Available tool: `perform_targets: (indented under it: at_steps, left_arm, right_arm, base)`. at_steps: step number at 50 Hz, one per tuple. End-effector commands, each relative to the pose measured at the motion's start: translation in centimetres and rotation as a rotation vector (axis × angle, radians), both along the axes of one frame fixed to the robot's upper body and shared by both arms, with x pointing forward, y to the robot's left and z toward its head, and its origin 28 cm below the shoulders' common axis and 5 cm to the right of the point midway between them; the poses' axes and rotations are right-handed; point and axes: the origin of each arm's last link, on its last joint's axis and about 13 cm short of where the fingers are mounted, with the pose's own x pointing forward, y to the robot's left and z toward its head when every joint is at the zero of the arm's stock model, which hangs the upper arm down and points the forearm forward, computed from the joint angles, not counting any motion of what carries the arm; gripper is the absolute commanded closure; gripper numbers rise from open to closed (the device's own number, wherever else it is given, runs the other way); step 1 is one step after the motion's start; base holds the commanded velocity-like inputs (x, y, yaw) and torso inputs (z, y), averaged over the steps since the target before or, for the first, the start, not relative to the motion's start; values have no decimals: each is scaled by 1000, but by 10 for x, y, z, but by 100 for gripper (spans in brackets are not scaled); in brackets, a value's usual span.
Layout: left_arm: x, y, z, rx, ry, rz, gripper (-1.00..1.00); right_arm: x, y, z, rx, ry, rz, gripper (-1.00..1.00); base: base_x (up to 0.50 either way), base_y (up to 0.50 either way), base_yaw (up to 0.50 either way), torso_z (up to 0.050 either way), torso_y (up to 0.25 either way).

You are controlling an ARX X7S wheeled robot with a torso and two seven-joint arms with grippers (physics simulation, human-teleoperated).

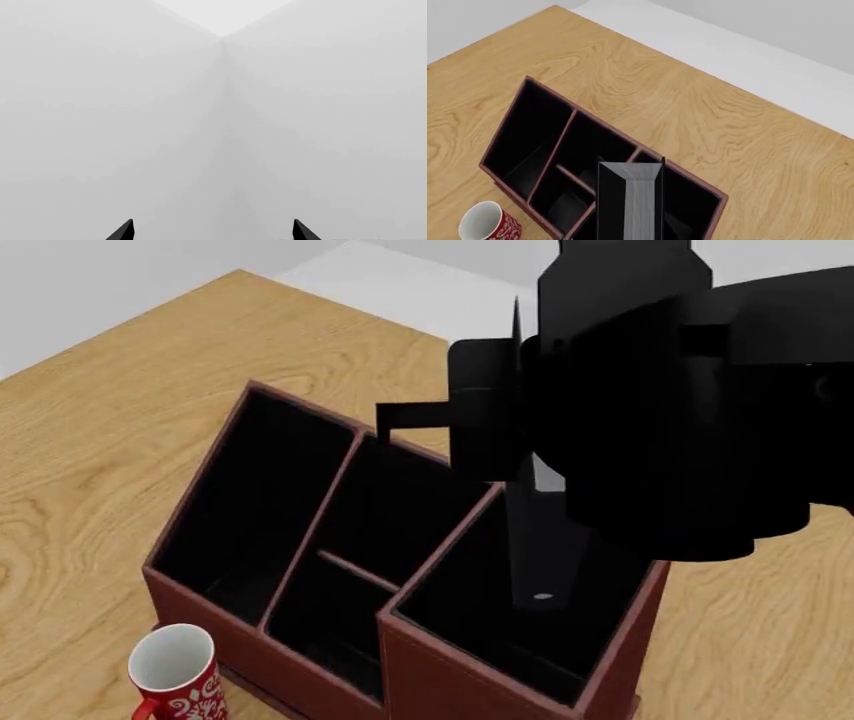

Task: Pick up the book and place it in the right compartment of the caddy.

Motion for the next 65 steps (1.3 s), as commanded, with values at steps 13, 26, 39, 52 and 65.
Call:
perform_targets:
  at_steps: [13, 26, 39, 52, 65]
  left_arm:
    - [1, -3, -1, 19, 10, -6, -100]
    - [2, -4, 0, 22, 12, -8, -100]
    - [3, -5, 0, 26, 13, -10, -100]
    - [2, -5, 0, 26, 14, -9, -100]
    - [4, -6, -1, 34, 19, -7, -100]
  right_arm:
    - [6, -6, -13, -30, 17, 13, 100]
    - [11, -7, -23, -36, 25, 14, 100]
    - [15, -8, -34, -40, 40, 17, 100]
    - [21, -8, -41, -40, 44, 15, 100]
    - [27, -9, -46, -54, 41, 14, 100]
  base:
    - [0, 0, 0, 0, 2]
    - [0, 0, 0, 0, 2]
    - [0, 0, 0, 1, 1]
    - [0, 0, 0, 0, 2]
    - [0, 0, 0, 1, 1]
